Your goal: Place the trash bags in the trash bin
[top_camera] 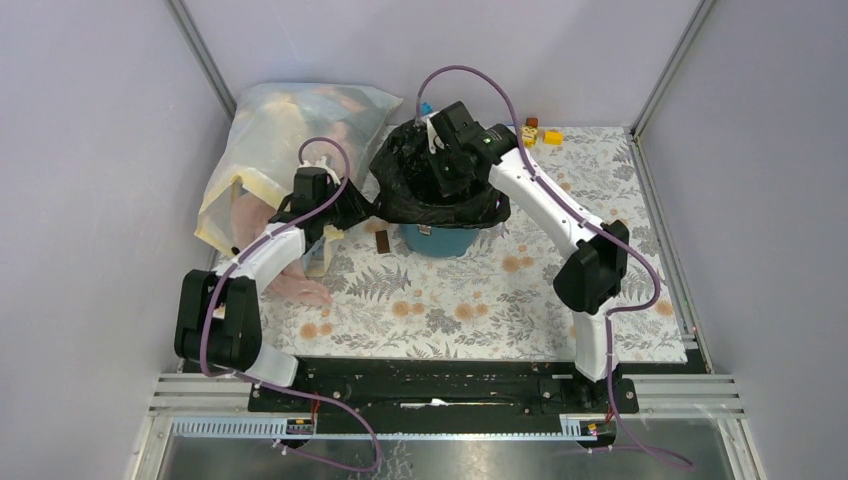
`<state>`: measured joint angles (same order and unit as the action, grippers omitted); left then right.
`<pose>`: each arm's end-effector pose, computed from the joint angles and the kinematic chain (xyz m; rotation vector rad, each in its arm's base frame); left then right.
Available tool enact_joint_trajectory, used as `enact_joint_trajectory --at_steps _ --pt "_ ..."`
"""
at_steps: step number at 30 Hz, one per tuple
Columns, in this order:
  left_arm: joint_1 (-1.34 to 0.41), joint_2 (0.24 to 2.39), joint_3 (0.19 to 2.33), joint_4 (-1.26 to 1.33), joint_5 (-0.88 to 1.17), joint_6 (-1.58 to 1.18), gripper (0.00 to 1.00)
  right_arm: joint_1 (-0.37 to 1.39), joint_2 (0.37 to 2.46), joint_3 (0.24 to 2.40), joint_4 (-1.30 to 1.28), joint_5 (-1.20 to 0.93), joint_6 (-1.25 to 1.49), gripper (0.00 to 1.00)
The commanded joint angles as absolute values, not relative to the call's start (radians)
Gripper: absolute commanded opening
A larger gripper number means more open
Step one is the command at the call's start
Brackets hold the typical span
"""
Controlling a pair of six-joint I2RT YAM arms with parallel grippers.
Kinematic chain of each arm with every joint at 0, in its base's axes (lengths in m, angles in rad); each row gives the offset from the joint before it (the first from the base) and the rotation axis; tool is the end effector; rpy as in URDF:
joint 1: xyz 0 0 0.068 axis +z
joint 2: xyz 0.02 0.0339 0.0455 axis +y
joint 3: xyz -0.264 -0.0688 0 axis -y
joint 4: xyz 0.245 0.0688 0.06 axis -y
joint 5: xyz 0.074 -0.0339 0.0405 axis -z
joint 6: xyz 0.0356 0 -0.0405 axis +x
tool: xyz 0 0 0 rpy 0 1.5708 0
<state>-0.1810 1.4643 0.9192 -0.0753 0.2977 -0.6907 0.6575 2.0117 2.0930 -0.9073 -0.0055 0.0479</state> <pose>0.3133 -0.0680 0.2375 -0.4033 2.2437 -0.8027 0.3531 0.2729 0.3514 -0.7299 2.3112 0.3333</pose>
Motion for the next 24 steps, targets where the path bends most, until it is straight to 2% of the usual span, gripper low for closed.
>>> enact_joint_trajectory --at_steps 1,9,15,20,24 --pt "-0.177 1.505 0.962 0.020 0.355 -0.698 0.39 0.662 2.051 2.136 -0.925 0.037 0.013 0.00" --pt "-0.191 1.546 0.956 0.060 0.370 -0.709 0.34 0.662 2.116 2.068 -0.896 0.049 0.012 0.00" --pt "-0.223 1.574 0.970 0.066 0.348 -0.699 0.19 0.661 2.146 1.978 -0.839 0.105 0.046 0.00" --pt "-0.244 1.613 0.986 0.074 0.348 -0.699 0.01 0.662 2.200 1.944 -0.805 0.090 0.057 0.00" --pt "-0.251 1.622 0.989 0.074 0.341 -0.691 0.00 0.661 2.251 1.945 -0.803 0.074 0.062 0.00"
